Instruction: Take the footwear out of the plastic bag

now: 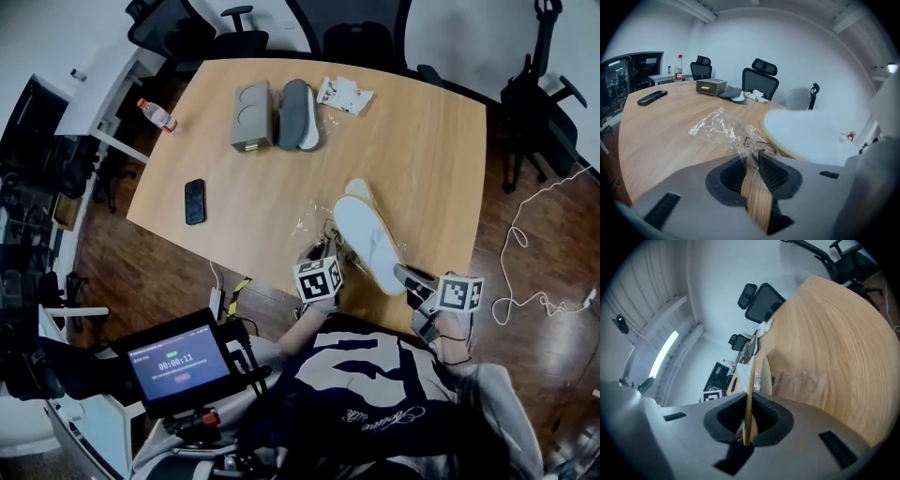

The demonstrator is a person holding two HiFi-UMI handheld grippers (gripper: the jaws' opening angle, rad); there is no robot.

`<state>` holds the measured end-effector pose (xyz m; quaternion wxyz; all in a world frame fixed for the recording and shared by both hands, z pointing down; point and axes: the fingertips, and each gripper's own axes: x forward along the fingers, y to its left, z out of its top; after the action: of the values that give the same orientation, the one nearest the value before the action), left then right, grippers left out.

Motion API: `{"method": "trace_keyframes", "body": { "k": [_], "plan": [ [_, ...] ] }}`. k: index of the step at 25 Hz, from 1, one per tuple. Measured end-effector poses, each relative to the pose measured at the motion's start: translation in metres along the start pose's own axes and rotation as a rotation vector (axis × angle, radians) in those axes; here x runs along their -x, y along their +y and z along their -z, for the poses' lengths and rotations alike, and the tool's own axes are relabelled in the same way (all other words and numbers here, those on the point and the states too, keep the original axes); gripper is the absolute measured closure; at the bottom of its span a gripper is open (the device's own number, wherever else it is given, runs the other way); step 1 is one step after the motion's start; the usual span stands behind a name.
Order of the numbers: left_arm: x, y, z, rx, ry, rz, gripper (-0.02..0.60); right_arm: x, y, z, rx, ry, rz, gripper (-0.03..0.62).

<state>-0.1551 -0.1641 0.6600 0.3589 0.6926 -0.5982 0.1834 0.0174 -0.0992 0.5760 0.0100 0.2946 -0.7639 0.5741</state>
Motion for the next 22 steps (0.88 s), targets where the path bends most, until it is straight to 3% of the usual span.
{"method": "trace_keyframes", "body": {
  "k": [3, 6, 9, 13, 17, 20, 22],
  "plan": [
    [-0.001, -0.006, 0.002, -0.049, 0.015, 0.024, 0.499, 0.004, -0.030, 0.015, -0.082, 0.023, 0.104, 0.566],
    [-0.003, -0.015, 0.003, -0.099, 0.014, 0.076, 0.497, 0.000, -0.050, 0.022, -0.079, 0.031, 0.163, 0.566],
    [-0.002, -0.016, 0.002, -0.089, 0.015, 0.115, 0.495, -0.003, -0.065, 0.026, -0.071, 0.039, 0.222, 0.560],
    [-0.001, -0.008, -0.004, -0.047, 0.041, 0.147, 0.380, -0.008, -0.072, 0.024, -0.052, 0.052, 0.286, 0.548],
    [0.006, 0.009, -0.004, -0.011, 0.046, 0.117, 0.252, -0.008, -0.076, 0.024, -0.023, 0.048, 0.324, 0.542],
    [0.019, 0.032, -0.007, -0.018, 0.019, 0.042, 0.252, -0.008, -0.075, 0.023, 0.010, 0.037, 0.337, 0.539],
    [0.027, 0.043, -0.009, 0.007, -0.003, 0.031, 0.252, -0.007, -0.071, 0.021, 0.062, 0.023, 0.354, 0.531]
  ]
}}
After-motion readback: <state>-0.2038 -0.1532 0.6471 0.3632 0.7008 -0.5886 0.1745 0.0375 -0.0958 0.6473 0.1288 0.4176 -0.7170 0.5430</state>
